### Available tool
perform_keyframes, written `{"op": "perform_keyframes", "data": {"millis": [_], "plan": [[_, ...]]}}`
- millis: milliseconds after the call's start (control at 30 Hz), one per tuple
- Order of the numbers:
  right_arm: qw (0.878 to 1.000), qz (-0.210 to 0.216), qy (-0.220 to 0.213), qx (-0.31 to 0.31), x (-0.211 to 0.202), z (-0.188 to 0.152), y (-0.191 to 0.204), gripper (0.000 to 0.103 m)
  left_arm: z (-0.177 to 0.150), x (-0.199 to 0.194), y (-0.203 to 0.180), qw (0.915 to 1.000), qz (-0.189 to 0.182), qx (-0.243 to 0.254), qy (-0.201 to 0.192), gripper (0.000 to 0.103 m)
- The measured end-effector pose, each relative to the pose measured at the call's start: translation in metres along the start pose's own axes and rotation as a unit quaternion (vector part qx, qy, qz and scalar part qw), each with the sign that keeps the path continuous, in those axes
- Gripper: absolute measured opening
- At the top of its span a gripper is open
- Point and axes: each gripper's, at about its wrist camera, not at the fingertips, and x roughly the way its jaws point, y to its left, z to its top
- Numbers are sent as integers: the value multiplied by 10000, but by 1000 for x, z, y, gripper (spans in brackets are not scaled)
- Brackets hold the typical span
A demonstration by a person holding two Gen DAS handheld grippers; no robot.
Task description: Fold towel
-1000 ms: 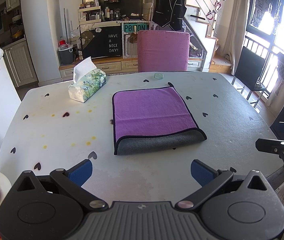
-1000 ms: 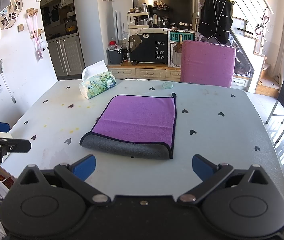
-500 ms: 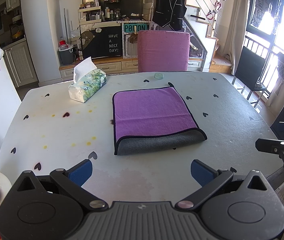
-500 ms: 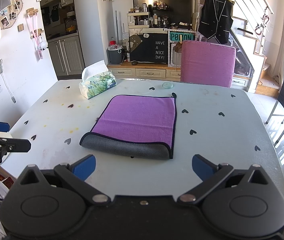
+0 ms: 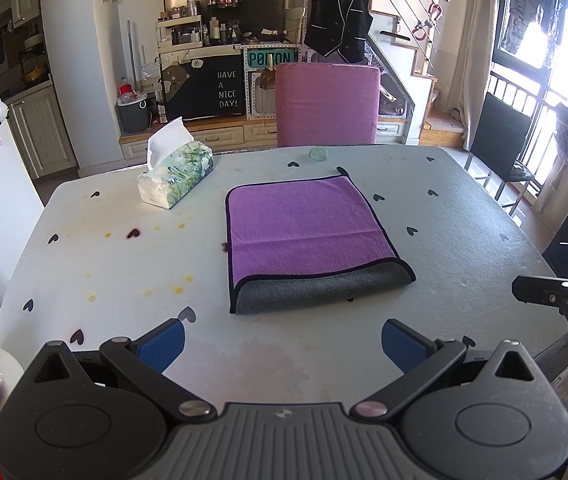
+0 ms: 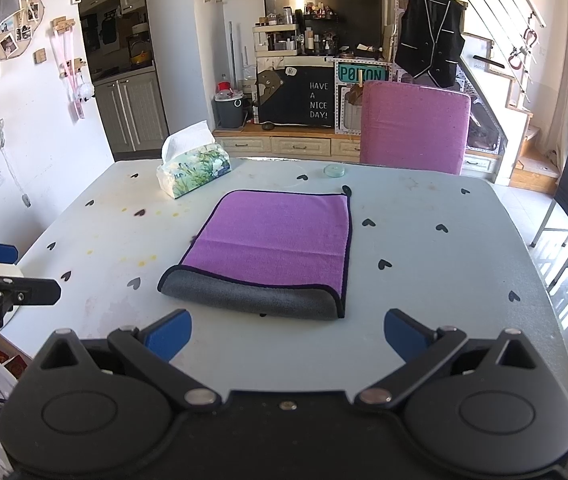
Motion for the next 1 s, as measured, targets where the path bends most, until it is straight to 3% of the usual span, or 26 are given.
{"op": "perform_keyframes", "data": {"millis": [500,733,1000], "plan": [[9997,86,-207,108,-1,5,-7,103,20,13,5,9996,-5,-282,-21,103],[9994,14,-342,-32,3,27,-4,102,38,24,11,9987,20,-515,8,103],[9994,48,-324,-135,14,50,-4,102,61,35,10,9993,107,-343,-95,103]]}}
